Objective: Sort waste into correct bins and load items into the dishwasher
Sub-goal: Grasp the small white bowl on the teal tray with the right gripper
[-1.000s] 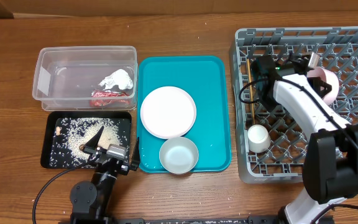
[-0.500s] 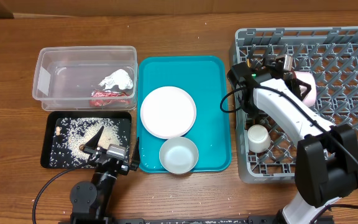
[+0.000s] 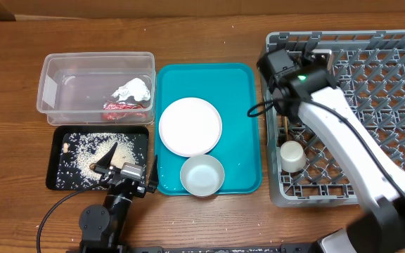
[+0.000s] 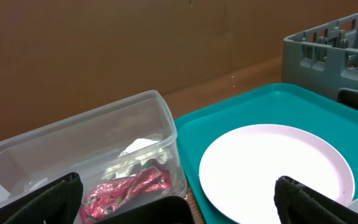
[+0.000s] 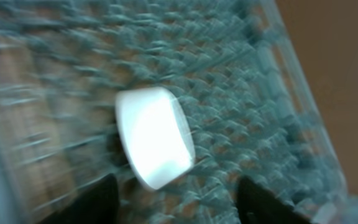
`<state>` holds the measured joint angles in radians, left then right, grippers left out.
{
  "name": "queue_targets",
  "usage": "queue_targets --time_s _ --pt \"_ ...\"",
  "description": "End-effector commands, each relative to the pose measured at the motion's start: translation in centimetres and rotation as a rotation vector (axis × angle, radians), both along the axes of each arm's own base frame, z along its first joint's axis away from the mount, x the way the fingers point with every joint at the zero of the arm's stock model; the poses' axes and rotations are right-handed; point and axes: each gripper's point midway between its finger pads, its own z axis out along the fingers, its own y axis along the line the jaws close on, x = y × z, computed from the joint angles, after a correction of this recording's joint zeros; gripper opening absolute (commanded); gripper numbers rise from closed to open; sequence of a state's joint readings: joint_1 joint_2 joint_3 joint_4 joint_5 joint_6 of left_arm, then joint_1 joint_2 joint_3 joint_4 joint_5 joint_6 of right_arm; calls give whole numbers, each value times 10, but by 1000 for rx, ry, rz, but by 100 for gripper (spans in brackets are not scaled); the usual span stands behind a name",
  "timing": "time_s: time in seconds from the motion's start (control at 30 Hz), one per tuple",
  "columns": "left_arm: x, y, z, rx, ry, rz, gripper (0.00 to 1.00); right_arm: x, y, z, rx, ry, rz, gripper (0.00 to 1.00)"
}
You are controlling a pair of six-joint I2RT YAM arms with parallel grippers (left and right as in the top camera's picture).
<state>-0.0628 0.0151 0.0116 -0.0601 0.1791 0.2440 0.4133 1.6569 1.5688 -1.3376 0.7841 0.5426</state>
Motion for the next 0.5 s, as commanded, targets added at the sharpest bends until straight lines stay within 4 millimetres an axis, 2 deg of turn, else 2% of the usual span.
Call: queue_targets --time_s 0.0,0.1,0.13,0.2,0.3,0.47 --pt "0 3 0 14 -10 14 100 -14 74 1 414 80 212 69" --pt "0 3 0 14 -10 14 100 -32 129 -3 683 202 399 57" --pt "0 3 0 14 -10 14 100 -43 152 -5 802 261 461 57" --pt "0 3 0 14 -10 14 100 -60 174 -11 907 337 529 57" --pt "1 4 0 14 -10 15 100 -83 188 -31 908 428 561 57" --pt "0 3 0 14 -10 14 100 -129 206 -91 828 580 643 58"
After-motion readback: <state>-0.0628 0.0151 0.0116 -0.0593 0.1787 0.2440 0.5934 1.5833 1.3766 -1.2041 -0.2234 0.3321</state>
